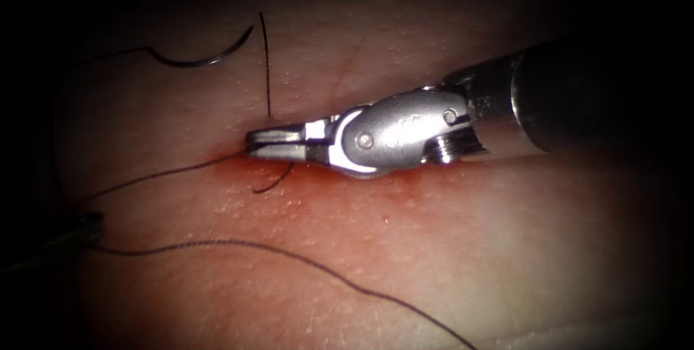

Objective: Wound Closure
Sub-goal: Use the right gripper to grasp the suture and regrasp with the right for a longer length

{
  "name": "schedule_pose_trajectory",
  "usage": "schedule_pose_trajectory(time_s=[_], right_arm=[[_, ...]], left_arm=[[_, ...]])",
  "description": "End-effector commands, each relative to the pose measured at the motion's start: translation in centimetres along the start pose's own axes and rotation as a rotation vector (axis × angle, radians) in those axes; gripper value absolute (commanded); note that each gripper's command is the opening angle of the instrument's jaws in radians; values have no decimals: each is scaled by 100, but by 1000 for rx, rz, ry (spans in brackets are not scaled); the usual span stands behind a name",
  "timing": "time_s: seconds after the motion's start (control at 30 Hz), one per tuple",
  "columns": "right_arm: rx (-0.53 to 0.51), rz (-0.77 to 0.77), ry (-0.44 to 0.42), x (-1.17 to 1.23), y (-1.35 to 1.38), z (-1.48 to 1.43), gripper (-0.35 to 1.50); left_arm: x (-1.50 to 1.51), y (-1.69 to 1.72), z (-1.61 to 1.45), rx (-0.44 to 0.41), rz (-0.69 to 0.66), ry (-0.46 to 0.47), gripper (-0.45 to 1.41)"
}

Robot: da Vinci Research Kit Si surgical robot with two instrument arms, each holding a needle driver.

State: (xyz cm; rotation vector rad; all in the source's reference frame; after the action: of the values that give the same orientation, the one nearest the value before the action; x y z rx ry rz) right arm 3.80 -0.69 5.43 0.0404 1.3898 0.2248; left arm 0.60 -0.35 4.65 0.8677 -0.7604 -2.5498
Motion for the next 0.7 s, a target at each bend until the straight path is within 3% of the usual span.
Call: schedule_pose_trajectory(time_s=[0.03,0.1,0.2,0.23,0.27,0.33,0.37,0.53,0.63,0.67,0.7], right_arm=[[-2,19,1,-2,-3,10,-35],[-6,19,-1,-2,-3,12,-35],[-16,36,-2,1,1,17,44],[-32,47,4,3,4,18,106],[-32,47,4,3,4,18,106],[-84,62,16,7,11,17,133],[-108,70,18,10,16,13,137],[-131,92,12,19,29,-3,131],[-158,108,31,25,42,-17,86],[-138,110,46,24,47,-17,-8],[-132,109,43,23,48,-16,-35]], left_arm=[[-1,4,8,1,0,-1,-45],[-2,5,9,2,0,-3,-45],[3,7,14,5,0,-11,-45],[6,8,16,7,0,-16,-45],[6,8,16,7,0,-16,-45],[11,10,17,-3,6,-11,-45],[14,11,18,-10,9,-6,-45],[24,13,17,-26,14,-1,-45],[28,12,19,-31,38,-1,-45],[29,12,21,-34,55,0,-45],[29,12,22,-33,61,2,-45]])
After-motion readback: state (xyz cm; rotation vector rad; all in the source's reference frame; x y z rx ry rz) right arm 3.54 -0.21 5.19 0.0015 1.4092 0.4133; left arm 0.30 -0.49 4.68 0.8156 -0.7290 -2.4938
